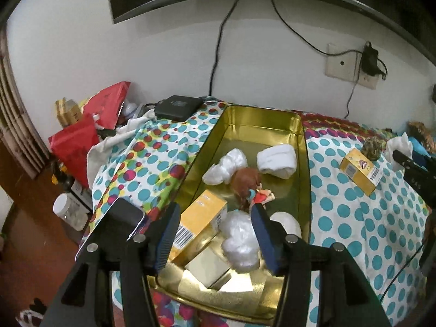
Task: Organize objects
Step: 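Lower the white cloth into the gold tray and open the right gripper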
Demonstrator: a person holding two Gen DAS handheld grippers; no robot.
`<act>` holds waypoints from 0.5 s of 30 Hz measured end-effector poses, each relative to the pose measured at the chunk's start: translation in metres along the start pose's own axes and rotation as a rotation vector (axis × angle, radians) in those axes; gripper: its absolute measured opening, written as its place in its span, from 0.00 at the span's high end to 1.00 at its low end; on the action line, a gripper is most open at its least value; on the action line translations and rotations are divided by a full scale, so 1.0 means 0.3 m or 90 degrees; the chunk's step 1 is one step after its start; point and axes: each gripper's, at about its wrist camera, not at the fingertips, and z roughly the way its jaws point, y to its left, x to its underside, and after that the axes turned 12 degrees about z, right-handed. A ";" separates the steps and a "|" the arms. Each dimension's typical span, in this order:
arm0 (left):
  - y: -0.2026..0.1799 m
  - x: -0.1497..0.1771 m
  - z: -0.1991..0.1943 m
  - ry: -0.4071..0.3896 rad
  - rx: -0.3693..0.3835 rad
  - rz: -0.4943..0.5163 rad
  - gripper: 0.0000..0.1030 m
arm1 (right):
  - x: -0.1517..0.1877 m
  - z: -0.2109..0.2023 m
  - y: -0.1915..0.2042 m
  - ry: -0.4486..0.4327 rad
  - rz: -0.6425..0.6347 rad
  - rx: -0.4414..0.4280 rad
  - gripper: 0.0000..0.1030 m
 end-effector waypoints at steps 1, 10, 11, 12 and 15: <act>0.010 0.007 -0.003 0.002 0.004 -0.009 0.45 | -0.007 -0.014 0.016 -0.005 -0.002 -0.009 0.64; 0.103 0.056 -0.019 0.020 0.019 -0.072 0.42 | -0.018 -0.234 0.281 -0.023 -0.076 -0.189 0.64; 0.112 0.060 -0.019 0.020 0.021 -0.077 0.42 | -0.011 -0.249 0.315 -0.021 -0.085 -0.203 0.64; 0.121 0.065 -0.019 0.019 0.022 -0.082 0.42 | -0.008 -0.252 0.357 -0.018 -0.095 -0.217 0.64; 0.145 0.079 -0.016 0.023 0.018 -0.089 0.42 | 0.032 -0.297 0.451 -0.008 -0.126 -0.251 0.64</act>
